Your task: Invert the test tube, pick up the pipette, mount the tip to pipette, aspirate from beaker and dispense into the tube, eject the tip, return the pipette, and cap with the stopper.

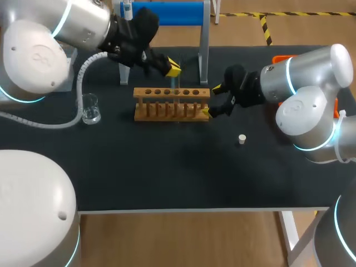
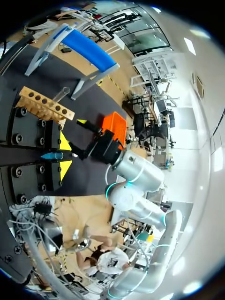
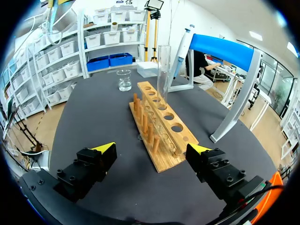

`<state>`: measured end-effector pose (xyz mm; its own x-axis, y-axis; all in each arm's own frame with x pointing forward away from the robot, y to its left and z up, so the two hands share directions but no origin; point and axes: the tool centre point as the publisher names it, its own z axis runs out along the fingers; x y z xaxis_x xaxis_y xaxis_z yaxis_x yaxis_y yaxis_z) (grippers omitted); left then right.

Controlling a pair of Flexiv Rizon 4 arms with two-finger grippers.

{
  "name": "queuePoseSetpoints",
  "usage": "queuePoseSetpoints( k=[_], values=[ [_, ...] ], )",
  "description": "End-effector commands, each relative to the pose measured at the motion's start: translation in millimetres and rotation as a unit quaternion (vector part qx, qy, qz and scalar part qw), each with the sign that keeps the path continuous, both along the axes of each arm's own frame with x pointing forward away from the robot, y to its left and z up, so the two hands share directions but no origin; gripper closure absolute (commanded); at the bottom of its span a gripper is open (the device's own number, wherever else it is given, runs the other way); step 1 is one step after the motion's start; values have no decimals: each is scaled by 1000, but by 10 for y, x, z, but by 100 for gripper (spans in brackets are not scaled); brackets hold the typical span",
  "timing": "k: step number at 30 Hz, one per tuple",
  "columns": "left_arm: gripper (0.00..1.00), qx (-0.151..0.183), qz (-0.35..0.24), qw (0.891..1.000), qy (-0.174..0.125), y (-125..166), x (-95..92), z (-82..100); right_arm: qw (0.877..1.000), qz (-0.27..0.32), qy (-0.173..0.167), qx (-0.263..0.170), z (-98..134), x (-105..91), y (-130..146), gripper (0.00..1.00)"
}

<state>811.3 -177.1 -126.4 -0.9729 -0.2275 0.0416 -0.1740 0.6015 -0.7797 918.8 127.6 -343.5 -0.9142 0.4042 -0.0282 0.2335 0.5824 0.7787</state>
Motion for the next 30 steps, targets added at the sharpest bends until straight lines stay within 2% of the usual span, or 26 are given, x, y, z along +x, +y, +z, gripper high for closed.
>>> queuePoseSetpoints(
  k=[1,12,30],
  values=[
    [100,-4,4,1000,-4,-115,3,-6,1000,0,1,-1,5,0,-3,0],
    [100,-11,-6,1000,-9,-380,3,21,1000,0,1,-1,5,0,-3,0],
    [100,-10,-9,1000,-7,-388,1,22,1000,0,1,-1,5,0,-3,0]
  ],
)
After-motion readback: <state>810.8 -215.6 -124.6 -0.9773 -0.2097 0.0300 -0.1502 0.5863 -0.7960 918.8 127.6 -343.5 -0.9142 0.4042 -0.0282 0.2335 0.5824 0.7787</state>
